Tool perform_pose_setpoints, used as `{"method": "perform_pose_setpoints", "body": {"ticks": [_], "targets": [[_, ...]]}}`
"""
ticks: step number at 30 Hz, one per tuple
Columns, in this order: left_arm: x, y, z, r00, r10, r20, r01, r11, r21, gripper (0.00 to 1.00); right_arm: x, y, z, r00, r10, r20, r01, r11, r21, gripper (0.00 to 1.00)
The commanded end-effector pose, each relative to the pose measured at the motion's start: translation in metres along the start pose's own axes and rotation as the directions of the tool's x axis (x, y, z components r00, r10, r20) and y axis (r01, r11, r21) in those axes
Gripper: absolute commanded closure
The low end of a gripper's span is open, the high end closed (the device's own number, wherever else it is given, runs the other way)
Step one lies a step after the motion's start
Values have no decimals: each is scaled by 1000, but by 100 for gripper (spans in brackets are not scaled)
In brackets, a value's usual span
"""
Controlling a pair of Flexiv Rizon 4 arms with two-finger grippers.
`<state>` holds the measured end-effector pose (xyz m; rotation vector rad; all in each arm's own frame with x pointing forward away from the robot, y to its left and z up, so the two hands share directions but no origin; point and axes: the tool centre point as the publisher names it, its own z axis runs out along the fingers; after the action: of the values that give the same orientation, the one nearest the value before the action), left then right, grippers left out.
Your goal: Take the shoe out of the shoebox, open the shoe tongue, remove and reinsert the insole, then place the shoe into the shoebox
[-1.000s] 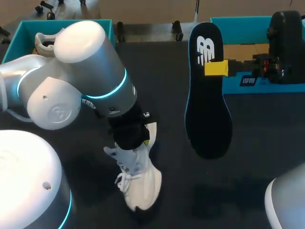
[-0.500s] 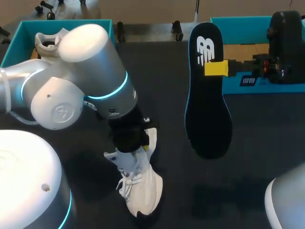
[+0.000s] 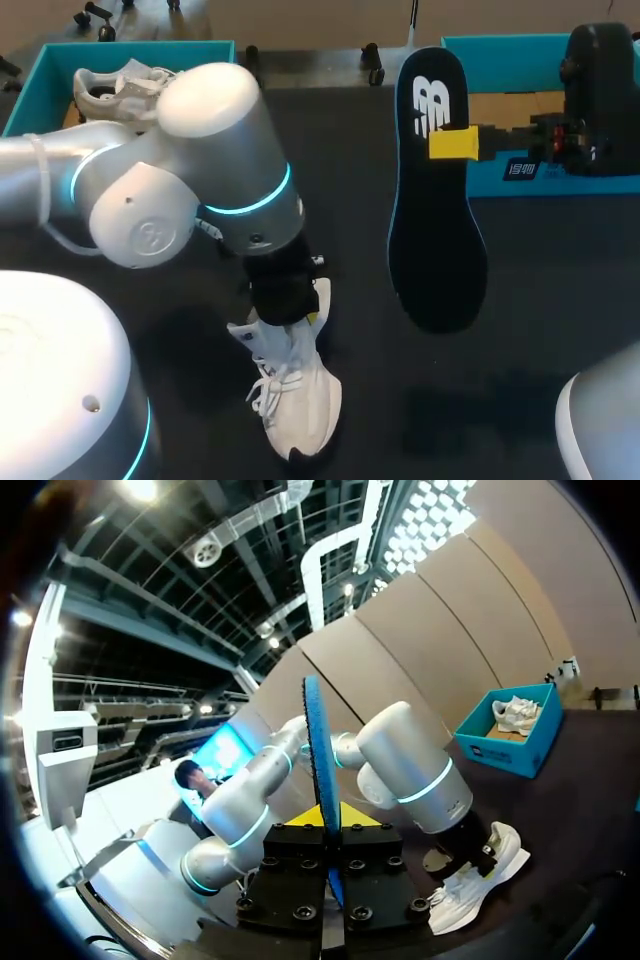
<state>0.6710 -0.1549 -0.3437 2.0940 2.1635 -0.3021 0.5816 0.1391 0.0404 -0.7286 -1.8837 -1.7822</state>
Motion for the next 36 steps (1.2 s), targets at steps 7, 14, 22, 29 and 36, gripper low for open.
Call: {"method": "perform_pose_setpoints", "body": {"ticks": [7, 14, 22, 29, 36], "targets": [[-14, 6, 24, 999, 24, -30, -23, 999, 23, 100, -2, 3, 3, 1000, 1, -2, -1, 1000, 5, 100], [-17, 1, 29, 997, 76, -19, -75, 997, 15, 100, -2, 3, 3, 1000, 1, -2, -1, 1000, 5, 100], [-23, -6, 27, 993, 115, 13, -116, 993, 7, 100, -2, 3, 3, 1000, 1, -2, -1, 1000, 5, 100], [-25, -1, 35, 994, 108, 18, -109, 994, 26, 100, -2, 3, 3, 1000, 1, -2, -1, 1000, 5, 100], [-30, 4, 41, 994, 109, 30, -110, 993, 38, 100, -2, 3, 3, 1000, 1, -2, -1, 1000, 5, 100]]}}
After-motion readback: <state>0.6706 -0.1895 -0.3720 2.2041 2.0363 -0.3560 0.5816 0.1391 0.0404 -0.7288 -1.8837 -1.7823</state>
